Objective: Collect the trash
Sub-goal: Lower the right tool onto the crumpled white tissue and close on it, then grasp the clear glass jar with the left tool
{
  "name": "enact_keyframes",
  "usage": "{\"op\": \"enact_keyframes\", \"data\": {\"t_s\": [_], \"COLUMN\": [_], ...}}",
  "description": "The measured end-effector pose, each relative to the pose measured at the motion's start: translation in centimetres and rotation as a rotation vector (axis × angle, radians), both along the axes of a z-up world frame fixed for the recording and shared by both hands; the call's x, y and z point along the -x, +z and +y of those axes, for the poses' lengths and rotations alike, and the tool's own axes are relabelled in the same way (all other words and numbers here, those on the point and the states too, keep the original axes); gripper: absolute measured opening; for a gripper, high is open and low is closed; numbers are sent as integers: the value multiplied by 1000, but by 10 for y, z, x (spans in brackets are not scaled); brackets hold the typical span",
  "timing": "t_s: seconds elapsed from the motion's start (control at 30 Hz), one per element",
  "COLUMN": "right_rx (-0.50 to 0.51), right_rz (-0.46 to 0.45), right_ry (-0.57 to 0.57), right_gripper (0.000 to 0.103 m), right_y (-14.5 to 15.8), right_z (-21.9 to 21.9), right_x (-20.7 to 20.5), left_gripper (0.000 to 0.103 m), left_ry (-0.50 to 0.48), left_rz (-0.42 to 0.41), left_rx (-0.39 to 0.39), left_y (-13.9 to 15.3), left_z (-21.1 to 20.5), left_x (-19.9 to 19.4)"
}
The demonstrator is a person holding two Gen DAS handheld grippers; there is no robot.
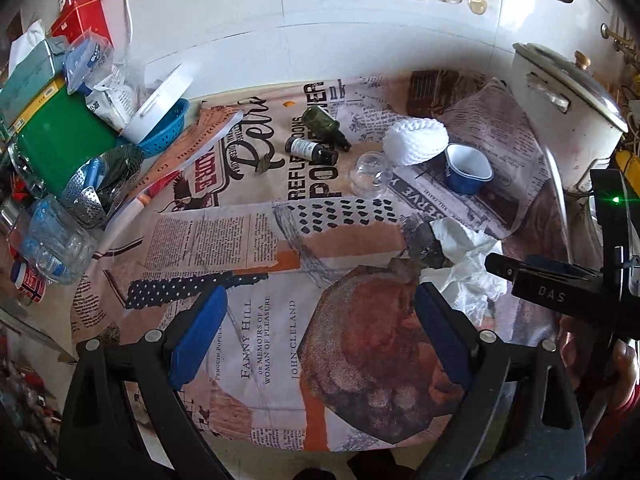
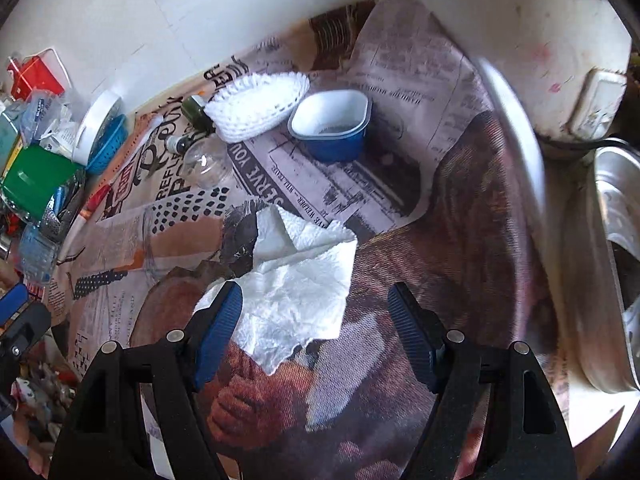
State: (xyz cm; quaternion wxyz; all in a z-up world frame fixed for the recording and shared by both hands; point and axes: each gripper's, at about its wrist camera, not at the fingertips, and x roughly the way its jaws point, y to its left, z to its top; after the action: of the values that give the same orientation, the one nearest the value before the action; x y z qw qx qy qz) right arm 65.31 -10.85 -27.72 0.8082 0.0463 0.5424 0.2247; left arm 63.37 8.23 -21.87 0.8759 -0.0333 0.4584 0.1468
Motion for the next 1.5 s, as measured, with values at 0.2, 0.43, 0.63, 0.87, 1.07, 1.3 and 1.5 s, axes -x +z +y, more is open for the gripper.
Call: {"op": "enact_keyframes", "data": {"t_s": [0.2, 0.43, 0.63, 0.87, 1.07, 1.3, 1.5], "right_rx": [21, 154, 127, 46, 35, 62, 22], "right_rz": [17, -21, 27, 40, -13, -59, -95], "right_ry": [92, 140, 52, -212, -325, -322, -242], "right_gripper": [72, 54, 12, 11, 11, 11, 11], "right_y": [-11, -13, -13, 5, 29, 44, 53], "right_z": [28, 45, 24, -16, -39, -51, -47], "right_x": [5, 18, 4, -15, -16, -7, -1], "left_gripper": [95, 95, 95, 94, 77, 56, 56], "left_ry": [54, 15, -141, -286, -319, -334, -275], "left_rz": [-1, 5, 37, 96, 124, 116, 86], "left_rx": [27, 68, 106, 160, 133, 142, 106], "left_y": [-6, -19, -40, -70, -94, -105, -96], "left_z": [21, 36, 40, 41, 33, 20, 6], "left_x": [-8, -41, -100, -169, -206, -204, -174]}}
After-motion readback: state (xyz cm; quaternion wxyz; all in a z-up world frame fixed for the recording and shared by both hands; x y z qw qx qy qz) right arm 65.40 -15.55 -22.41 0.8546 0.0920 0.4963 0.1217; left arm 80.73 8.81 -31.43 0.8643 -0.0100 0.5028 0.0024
